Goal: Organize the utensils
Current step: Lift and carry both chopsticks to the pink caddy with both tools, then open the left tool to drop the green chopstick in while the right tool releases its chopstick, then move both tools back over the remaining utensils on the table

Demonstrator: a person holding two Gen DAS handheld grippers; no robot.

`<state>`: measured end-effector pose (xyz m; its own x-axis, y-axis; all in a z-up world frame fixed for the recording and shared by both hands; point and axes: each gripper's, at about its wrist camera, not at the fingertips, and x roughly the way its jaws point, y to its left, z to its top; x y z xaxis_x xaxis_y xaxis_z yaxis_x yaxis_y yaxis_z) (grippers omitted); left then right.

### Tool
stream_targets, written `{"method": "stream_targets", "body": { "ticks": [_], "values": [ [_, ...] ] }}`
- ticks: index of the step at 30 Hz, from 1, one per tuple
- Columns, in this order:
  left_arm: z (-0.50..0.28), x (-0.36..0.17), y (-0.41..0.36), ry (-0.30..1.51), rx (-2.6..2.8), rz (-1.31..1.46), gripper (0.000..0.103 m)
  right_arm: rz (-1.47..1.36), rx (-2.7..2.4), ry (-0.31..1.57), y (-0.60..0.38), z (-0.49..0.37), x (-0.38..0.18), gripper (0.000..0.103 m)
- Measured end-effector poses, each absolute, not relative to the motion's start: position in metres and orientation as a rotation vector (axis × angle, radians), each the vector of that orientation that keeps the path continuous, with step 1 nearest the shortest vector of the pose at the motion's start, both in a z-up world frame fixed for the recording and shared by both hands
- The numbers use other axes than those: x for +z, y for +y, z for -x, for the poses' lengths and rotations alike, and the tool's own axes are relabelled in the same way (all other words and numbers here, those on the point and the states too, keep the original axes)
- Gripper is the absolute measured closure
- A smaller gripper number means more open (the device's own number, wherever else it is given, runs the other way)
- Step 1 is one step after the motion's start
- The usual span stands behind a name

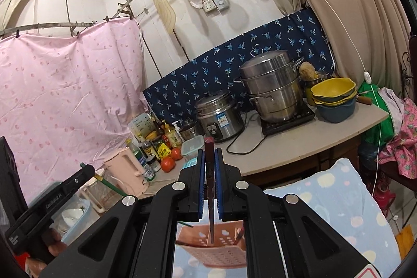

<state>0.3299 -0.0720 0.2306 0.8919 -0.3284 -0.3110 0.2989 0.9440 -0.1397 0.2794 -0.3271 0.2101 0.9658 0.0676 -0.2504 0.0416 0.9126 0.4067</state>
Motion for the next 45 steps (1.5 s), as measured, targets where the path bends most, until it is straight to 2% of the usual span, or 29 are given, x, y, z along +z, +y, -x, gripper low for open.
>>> {"method": "stream_targets", "body": {
  "ticks": [8, 18, 22, 24, 36, 45],
  "values": [
    [-0.36, 0.187, -0.066, 0.438, -0.296, 0.086, 0.096, -0.41, -0.004, 0.376, -0.322, -0.319, 0.163, 0.095],
    [-0.375, 0.163, -0.063, 0.495, -0.272, 0.104, 0.095, -0.39, -0.019, 0.459, -0.316, -0.335, 0.128, 0.094],
    [-0.378, 0.159, -0.06, 0.505, -0.259, 0.118, 0.091, -0.391, -0.031, 0.46, -0.315, -0.335, 0.124, 0.082],
    [-0.378, 0.158, -0.058, 0.507, -0.253, 0.117, 0.087, -0.383, -0.034, 0.46, -0.314, -0.334, 0.124, 0.081],
    [-0.361, 0.157, -0.052, 0.515, -0.246, 0.117, 0.083, -0.375, -0.044, 0.441, -0.312, -0.312, 0.129, 0.077],
    [-0.318, 0.147, -0.043, 0.537, -0.255, 0.105, 0.083, -0.348, -0.042, 0.475, -0.302, -0.264, 0.119, 0.077]
  ]
}}
